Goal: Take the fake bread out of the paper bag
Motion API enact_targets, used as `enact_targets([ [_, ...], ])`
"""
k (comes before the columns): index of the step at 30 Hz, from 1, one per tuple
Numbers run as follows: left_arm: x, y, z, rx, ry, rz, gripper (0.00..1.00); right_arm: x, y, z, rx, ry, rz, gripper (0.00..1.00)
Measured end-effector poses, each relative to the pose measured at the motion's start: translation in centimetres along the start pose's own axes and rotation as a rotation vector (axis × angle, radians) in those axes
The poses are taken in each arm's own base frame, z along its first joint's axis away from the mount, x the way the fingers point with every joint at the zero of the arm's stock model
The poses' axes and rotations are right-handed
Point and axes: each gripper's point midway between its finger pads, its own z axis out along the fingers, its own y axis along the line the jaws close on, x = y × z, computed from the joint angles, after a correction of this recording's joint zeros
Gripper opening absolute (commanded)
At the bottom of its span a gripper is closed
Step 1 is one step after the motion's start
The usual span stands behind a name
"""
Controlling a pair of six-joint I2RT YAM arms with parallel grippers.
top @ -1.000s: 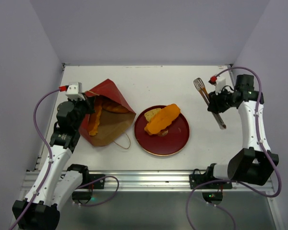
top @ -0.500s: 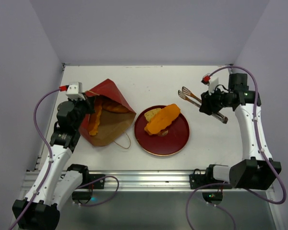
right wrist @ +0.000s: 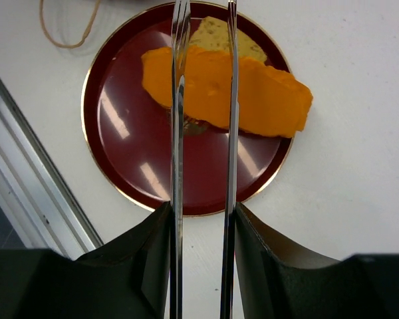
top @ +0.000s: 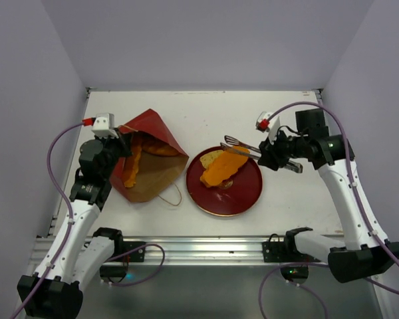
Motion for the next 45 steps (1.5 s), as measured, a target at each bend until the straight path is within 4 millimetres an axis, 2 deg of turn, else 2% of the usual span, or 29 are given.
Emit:
enact_targets([
  [4,0.1,0.0,0.2,0.000,0.002,0.000,0.00,-0.4,3.2,0.6,-0.091,0.014,-0.104,0.42],
  [11,0.8,0.1,0.8,0.000,0.027,-0.001,0.00,-1.1,10.6,2.5,-0.272,0.056,-0.415,0.41],
  [14,1.1,0.2,1.0,-0.002,0.038,-0.001,0.00,-1.0,12.4,4.2,-0.306,0.109,-0.522,0.40],
  [18,1.4,0.2,1.3,-0.004,0.046,-0.001,0.00,-1.6,13.5,7.8,-0.274,0.196,-0.657,0.40],
  [23,2.0,0.2,1.6,0.000,0.068,-0.003,0.00,-4.0,13.9,12.4,-0.155,0.227,-0.771,0.39],
  [28,2.5,0.1,2.0,0.007,0.085,-0.005,0.00,-7.4,12.7,17.4,0.023,0.216,-0.832,0.39],
  [31,2.6,0.1,2.2,0.009,0.089,-0.008,0.00,-8.5,11.9,19.9,0.114,0.218,-0.862,0.39],
  [34,2.7,0.1,2.3,0.011,0.091,-0.016,0.00,-8.6,11.0,22.0,0.182,0.240,-0.892,0.40],
  [39,2.7,-0.1,2.4,0.016,0.091,-0.023,0.00,-8.9,9.9,23.9,0.274,0.253,-0.925,0.41],
  [45,2.7,-0.1,2.4,0.016,0.090,-0.023,0.00,-10.6,8.9,24.0,0.366,0.215,-0.941,0.42],
])
